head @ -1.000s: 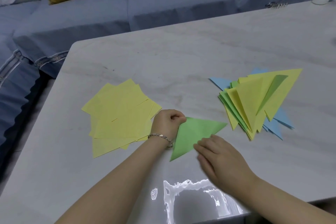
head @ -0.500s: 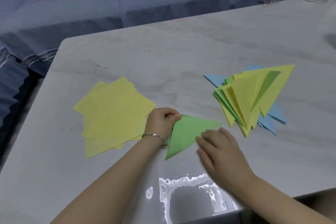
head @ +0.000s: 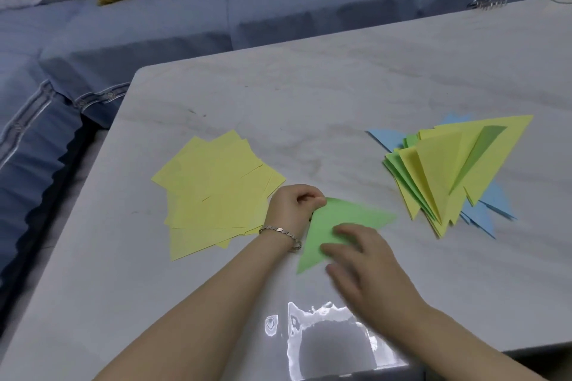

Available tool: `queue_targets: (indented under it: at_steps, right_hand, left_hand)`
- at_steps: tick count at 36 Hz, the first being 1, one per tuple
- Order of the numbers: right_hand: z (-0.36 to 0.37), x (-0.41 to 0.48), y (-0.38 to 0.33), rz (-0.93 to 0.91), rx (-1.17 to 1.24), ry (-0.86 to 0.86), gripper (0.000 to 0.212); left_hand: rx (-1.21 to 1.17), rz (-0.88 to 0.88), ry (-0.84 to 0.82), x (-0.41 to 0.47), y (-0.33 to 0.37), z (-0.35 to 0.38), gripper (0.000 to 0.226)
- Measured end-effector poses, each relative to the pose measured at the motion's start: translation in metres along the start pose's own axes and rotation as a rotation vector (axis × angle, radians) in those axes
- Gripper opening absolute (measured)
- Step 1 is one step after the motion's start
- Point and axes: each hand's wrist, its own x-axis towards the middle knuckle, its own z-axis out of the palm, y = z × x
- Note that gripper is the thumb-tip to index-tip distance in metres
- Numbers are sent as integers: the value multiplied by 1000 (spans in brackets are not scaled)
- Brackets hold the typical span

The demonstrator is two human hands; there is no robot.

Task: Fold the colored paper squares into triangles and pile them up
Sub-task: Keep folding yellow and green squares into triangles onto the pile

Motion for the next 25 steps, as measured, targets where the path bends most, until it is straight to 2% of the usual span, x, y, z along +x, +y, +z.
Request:
queue_targets:
  at_steps: [2,5,8,10,12,14,15,17,20,23,25]
  right_hand:
    - [-16,10,6,150,-19,76,41]
    - [-41,27,9,253,53,-34,62]
    - [-57,35,4,230,146,-137,46]
    - [-65,36,8,173,98,-64,42]
    - [-74,38,16,159,75,93,40]
    - [-83,42,31,210,57,274,22]
    - [-87,46,39,273,17,334,20]
    - [-90,50,54,423,-46,337,28]
    - [-79,51,69,605,-173,165,30]
    - [-64,50,68,646,-369,58,16]
    - [-57,48,65,591,-428,95,14]
  left_hand:
    - [-64,25,22,-6,5,-4,33]
    - [-135,83,55,-20,17,-9,32]
    - [-80,167,21,-34,29,-16,33]
    - [-24,252,11,-42,32,-24,23]
    - [140,357,79,-44,26,-36,7]
    - [397,380,155,-39,15,-51,24]
    - [514,341,172,-36,9,-59,31]
    - [661,212,182,-28,-4,-72,48]
    - [774,-20,198,-15,-15,-85,70]
    - [858,-125,226,0,-18,-95,74]
    - [874,-182,213,9,-21,-102,71]
